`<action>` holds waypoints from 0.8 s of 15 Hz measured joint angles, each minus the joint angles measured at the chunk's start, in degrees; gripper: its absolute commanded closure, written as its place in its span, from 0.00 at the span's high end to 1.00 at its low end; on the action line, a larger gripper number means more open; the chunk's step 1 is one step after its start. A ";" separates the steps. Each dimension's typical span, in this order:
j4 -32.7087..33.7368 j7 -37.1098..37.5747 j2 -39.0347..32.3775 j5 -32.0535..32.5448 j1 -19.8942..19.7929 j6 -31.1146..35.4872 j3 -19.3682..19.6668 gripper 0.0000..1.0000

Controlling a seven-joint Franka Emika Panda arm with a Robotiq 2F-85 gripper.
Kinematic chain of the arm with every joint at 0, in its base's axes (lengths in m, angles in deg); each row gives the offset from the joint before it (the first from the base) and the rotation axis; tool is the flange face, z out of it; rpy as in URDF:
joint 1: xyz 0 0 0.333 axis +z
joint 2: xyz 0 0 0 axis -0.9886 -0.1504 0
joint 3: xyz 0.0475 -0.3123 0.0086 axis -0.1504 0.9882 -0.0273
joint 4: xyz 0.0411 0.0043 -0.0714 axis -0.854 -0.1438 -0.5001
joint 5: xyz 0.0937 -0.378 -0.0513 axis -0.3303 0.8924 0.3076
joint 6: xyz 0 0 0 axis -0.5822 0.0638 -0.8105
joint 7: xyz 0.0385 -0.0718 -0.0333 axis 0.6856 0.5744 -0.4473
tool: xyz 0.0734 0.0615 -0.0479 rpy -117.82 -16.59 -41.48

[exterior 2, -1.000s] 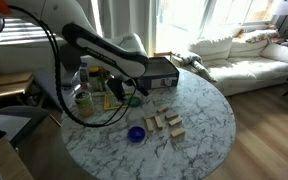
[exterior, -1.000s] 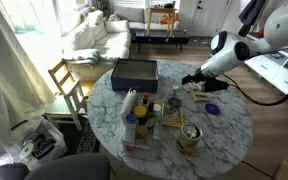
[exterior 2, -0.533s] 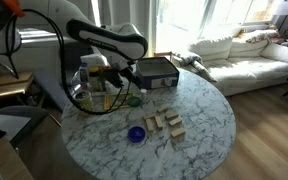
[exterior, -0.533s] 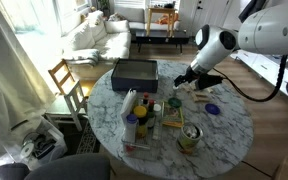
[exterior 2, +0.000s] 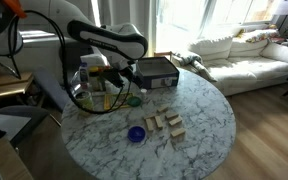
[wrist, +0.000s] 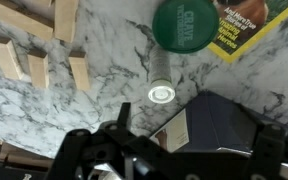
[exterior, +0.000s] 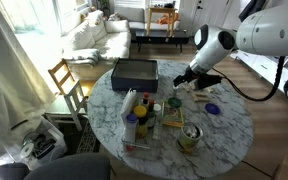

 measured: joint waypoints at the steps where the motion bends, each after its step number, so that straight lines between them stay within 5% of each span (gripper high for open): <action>1: 0.29 0.00 -0.23 0.00 -0.25 0.05 -0.27 1.00; 12: 16.99 0.16 -10.39 -0.63 -7.11 16.34 -0.35 1.00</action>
